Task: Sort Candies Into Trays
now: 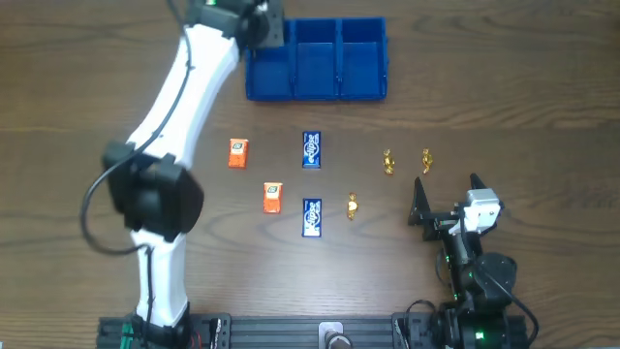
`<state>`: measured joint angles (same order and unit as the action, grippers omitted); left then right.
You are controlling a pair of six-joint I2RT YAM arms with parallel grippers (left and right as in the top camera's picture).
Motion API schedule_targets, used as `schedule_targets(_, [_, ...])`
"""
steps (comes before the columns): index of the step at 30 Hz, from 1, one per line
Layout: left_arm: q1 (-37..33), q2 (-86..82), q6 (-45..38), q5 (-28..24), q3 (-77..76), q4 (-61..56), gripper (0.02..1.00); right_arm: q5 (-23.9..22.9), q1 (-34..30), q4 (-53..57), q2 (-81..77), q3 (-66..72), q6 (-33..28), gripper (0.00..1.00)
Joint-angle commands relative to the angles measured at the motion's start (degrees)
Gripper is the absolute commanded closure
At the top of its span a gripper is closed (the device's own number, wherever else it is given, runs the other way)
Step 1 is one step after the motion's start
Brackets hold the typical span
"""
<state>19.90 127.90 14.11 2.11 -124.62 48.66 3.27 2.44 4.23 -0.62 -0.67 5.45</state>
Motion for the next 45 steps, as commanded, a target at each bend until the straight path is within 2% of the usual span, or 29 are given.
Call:
schedule_targets(1, [0.0, 2.2, 0.7, 1.0, -1.6, -0.5, 0.722, 0.3, 0.0, 0.2, 0.3, 0.2, 0.5, 0.003])
schedule_targets(4, [0.0, 3.1, 0.4, 1.1, -1.5, -0.5, 0.706, 0.3, 0.0, 0.2, 0.3, 0.2, 0.5, 0.003])
schedule_targets(5, [0.0, 3.3, 0.0, 1.0, -1.5, -0.4, 0.673, 0.3, 0.0, 0.2, 0.3, 0.2, 0.5, 0.003])
schedule_targets(6, [0.0, 3.3, 0.0, 1.1, -1.5, -0.4, 0.606, 0.3, 0.0, 0.2, 0.3, 0.2, 0.5, 0.003])
schedule_targets(7, [0.0, 3.3, 0.0, 1.3, -1.5, -0.5, 0.441, 0.3, 0.0, 0.2, 0.3, 0.2, 0.5, 0.003])
schedule_targets(9, [0.0, 2.7, -0.5, 1.7, -1.5, -0.5, 0.255, 0.3, 0.0, 0.2, 0.3, 0.2, 0.5, 0.003])
schedule_targets(10, [0.0, 1.4, -0.5, 3.1, -1.5, -0.1, 0.200, 0.3, 0.0, 0.2, 0.3, 0.2, 0.5, 0.003])
schedule_targets(14, [0.0, -8.9, -0.4, 6.0, 6.6, -1.2, 0.148, 0.3, 0.0, 0.2, 0.3, 0.2, 0.5, 0.003])
schedule_targets(20, [0.4, -31.5, 1.6, 5.8, 42.7, -12.3, 0.132, 0.3, 0.0, 0.2, 0.3, 0.2, 0.5, 0.003])
schedule_targets(24, [0.4, -35.5, 4.6, 5.3, 60.2, -18.4, 0.145, 0.3, 0.0, 0.2, 0.3, 0.2, 0.5, 0.003])
schedule_targets(27, [0.4, -34.6, 4.6, 4.2, 67.0, -23.5, 0.152, 0.3, 0.0, 0.2, 0.3, 0.2, 0.5, 0.003])
schedule_targets(41, [0.4, -26.3, 3.6, 3.3, 71.3, -31.6, 0.218, 0.3, 0.0, 0.2, 0.3, 0.2, 0.5, 0.003])
schedule_targets(45, [0.4, -24.9, 2.6, 1.9, 71.3, -32.7, 0.327, 0.3, 0.0, 0.2, 0.3, 0.2, 0.5, 0.003])
